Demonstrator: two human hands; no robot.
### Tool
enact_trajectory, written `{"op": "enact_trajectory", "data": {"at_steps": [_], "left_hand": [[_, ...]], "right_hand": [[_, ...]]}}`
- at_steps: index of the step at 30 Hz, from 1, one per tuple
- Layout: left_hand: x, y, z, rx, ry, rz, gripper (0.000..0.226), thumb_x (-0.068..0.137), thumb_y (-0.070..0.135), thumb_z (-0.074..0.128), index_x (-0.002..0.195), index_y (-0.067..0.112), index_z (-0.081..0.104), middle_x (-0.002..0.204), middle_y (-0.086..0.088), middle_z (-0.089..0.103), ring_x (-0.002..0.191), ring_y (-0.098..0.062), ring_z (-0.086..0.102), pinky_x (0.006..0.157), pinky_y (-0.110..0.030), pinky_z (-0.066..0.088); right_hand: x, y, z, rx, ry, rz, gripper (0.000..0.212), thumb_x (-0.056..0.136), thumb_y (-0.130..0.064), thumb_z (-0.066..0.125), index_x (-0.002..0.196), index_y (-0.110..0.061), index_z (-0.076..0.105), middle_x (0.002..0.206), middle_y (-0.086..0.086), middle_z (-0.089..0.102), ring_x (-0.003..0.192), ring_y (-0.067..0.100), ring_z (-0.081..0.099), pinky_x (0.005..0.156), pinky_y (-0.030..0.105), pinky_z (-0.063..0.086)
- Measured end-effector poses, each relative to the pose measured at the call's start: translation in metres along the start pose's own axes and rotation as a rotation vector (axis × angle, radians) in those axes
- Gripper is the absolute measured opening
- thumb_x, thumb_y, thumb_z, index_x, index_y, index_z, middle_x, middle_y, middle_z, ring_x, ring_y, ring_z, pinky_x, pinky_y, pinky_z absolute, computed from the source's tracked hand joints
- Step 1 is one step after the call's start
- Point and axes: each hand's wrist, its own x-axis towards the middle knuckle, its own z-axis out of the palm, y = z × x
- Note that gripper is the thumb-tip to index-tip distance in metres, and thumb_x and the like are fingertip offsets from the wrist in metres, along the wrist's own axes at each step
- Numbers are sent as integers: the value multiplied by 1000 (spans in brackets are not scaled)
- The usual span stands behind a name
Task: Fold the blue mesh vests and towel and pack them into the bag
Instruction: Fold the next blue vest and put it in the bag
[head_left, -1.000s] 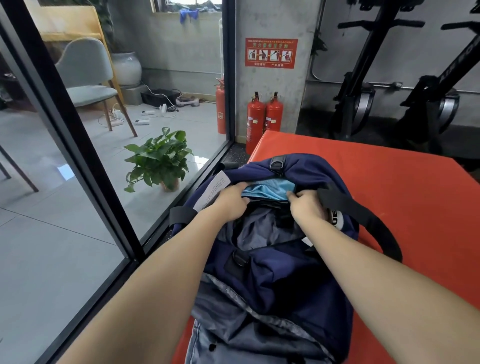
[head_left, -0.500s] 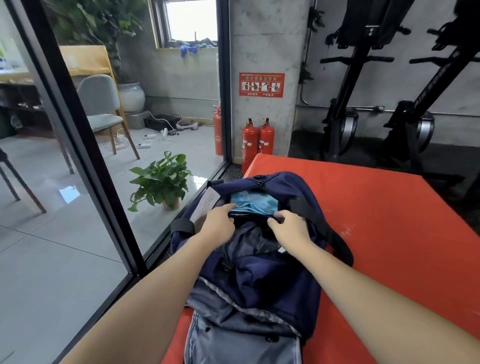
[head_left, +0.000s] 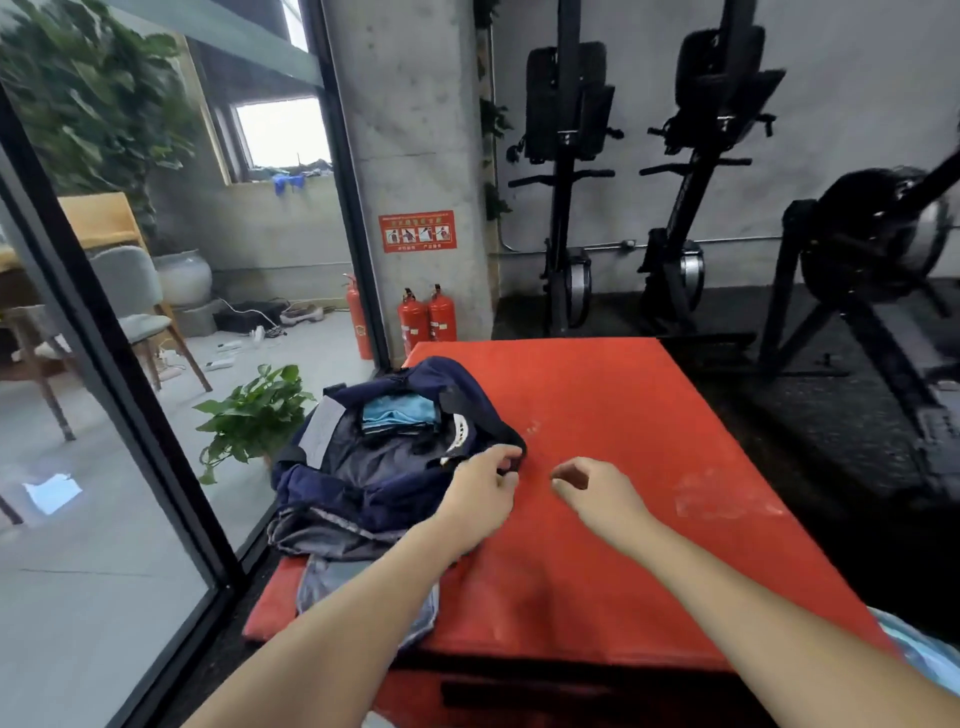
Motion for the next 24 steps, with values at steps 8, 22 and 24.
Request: {"op": "enact_trajectory", "data": {"at_steps": [8, 22, 24], "left_hand": [[-54, 132, 137, -73, -258, 187, 35, 93, 22, 63, 127, 28, 60, 101, 12, 66, 85, -7, 63, 80, -12, 44], [-132, 205, 386, 31, -737, 161, 37, 90, 19, 57, 127, 17, 59, 91, 0, 70, 83, -13, 63, 76, -19, 45], [-134, 199, 414, 58, -758, 109, 39, 91, 22, 57, 130, 18, 57, 95, -3, 71, 90, -18, 66, 82, -25, 48]], "right_hand": [[-118, 129, -114, 38, 211, 214, 10, 89, -18, 67, 88, -28, 69, 87, -8, 69, 84, 7, 61, 79, 21, 40], [-258, 353, -182, 121, 315, 662, 15, 94, -21, 62, 80, -21, 66, 85, 3, 74, 83, 21, 69, 78, 36, 52], [-264, 377, -177, 126, 289, 704, 15, 94, -24, 62, 79, -25, 65, 86, 2, 74, 84, 21, 69, 81, 37, 55]]}}
